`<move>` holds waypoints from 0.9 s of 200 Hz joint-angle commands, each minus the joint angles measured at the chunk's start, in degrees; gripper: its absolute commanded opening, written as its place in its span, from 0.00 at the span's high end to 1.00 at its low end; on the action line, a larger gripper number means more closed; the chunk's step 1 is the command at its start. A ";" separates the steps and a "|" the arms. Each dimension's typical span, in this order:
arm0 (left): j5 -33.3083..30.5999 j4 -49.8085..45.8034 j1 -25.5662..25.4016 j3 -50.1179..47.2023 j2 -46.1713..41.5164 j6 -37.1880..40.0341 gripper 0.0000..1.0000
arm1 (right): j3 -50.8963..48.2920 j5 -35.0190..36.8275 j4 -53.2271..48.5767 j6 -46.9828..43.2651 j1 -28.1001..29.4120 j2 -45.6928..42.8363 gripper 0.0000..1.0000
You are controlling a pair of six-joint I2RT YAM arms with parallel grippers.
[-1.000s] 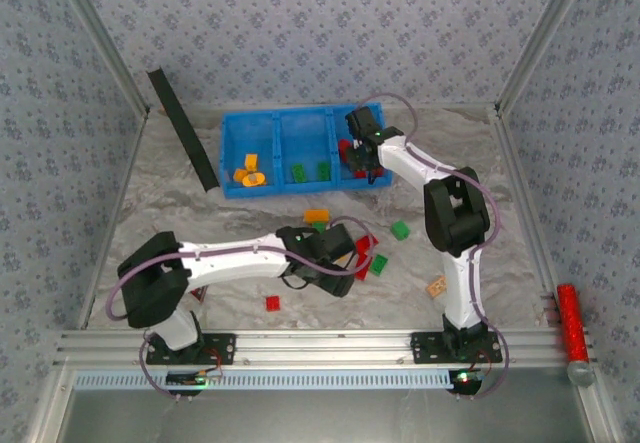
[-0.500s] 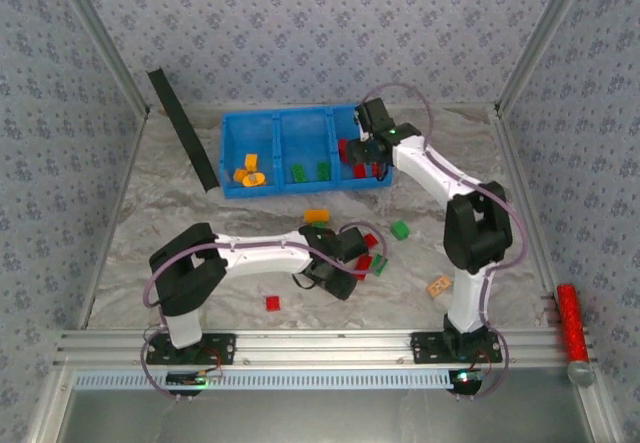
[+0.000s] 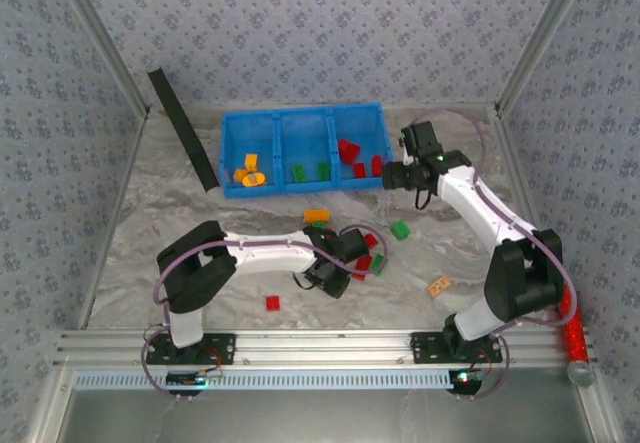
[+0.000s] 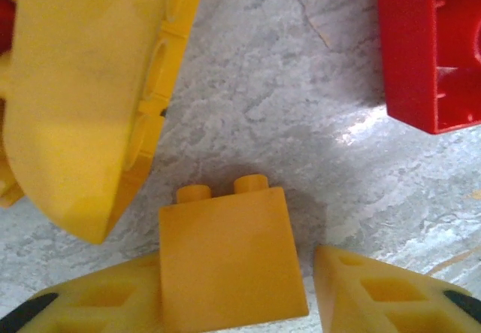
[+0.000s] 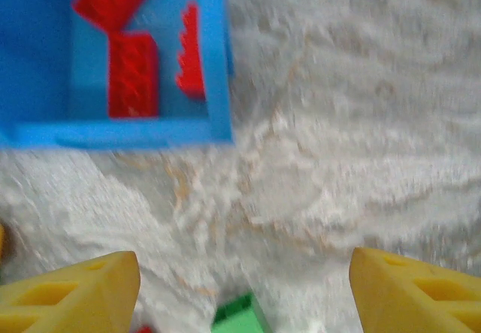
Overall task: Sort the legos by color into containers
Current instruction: Pick up the lego from the middle-left of the table, then place the lego in the container.
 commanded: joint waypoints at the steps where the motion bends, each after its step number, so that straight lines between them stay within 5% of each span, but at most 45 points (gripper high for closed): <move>1: 1.73 -0.64 0.61 -0.01 0.20 0.07 0.58 | -5.42 -2.47 -1.13 2.89 -0.60 -3.11 0.24; 78: -1.80 -8.40 8.18 3.42 -10.54 4.16 0.68 | -14.09 -8.29 2.76 4.79 -1.79 -2.78 0.19; 125: -1.60 -11.29 19.46 9.59 -17.34 9.29 0.69 | -16.64 -9.50 4.93 5.39 -1.11 -0.95 0.18; 180: -5.54 -9.79 34.93 16.91 -15.34 12.85 0.71 | -17.55 -8.04 5.33 5.84 0.56 1.87 0.20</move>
